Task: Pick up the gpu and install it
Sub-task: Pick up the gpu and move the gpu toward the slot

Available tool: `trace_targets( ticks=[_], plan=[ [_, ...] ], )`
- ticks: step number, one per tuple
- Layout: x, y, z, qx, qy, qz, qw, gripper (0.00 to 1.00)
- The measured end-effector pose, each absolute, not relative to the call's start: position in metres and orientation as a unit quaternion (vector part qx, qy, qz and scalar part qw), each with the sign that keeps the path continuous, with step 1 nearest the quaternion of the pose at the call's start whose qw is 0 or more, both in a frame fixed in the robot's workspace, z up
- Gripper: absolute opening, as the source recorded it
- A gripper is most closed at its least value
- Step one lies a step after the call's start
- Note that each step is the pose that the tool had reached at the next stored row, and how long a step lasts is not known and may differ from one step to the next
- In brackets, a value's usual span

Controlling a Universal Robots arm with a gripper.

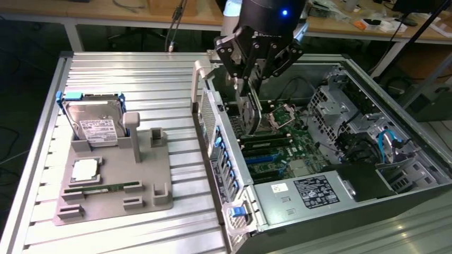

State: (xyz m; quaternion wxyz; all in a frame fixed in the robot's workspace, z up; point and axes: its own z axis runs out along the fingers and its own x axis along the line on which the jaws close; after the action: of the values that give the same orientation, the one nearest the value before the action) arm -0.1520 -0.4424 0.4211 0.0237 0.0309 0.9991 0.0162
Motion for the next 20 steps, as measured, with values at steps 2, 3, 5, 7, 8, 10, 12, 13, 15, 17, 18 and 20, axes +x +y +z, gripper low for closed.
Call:
trace_targets(
  ticks=[2,3,5,7,8,10,12,13,15,17,18,20],
  plan=[
    [-0.144,-0.442,0.421,0.031,0.999,0.016,0.024,0.27],
    [-0.141,-0.442,0.421,0.031,0.999,0.016,0.024,0.27],
    [-0.135,-0.442,0.421,0.031,0.999,0.016,0.023,0.27],
    [-0.129,-0.442,0.421,0.031,0.999,0.016,0.023,0.27],
    [-0.126,-0.442,0.421,0.031,0.999,0.016,0.023,0.27],
    [-0.120,-0.442,0.421,0.031,0.999,0.016,0.023,0.27],
    [-0.115,-0.442,0.421,0.031,0.999,0.016,0.023,0.27],
    [-0.113,-0.442,0.421,0.031,0.999,0.016,0.023,0.27],
    [-0.108,-0.442,0.421,0.030,0.999,0.016,0.023,0.27],
    [-0.103,-0.442,0.421,0.030,0.999,0.016,0.023,0.27],
    [-0.101,-0.442,0.421,0.030,0.999,0.016,0.023,0.27],
    [-0.097,-0.442,0.421,0.030,0.999,0.016,0.023,0.27]
  ],
)
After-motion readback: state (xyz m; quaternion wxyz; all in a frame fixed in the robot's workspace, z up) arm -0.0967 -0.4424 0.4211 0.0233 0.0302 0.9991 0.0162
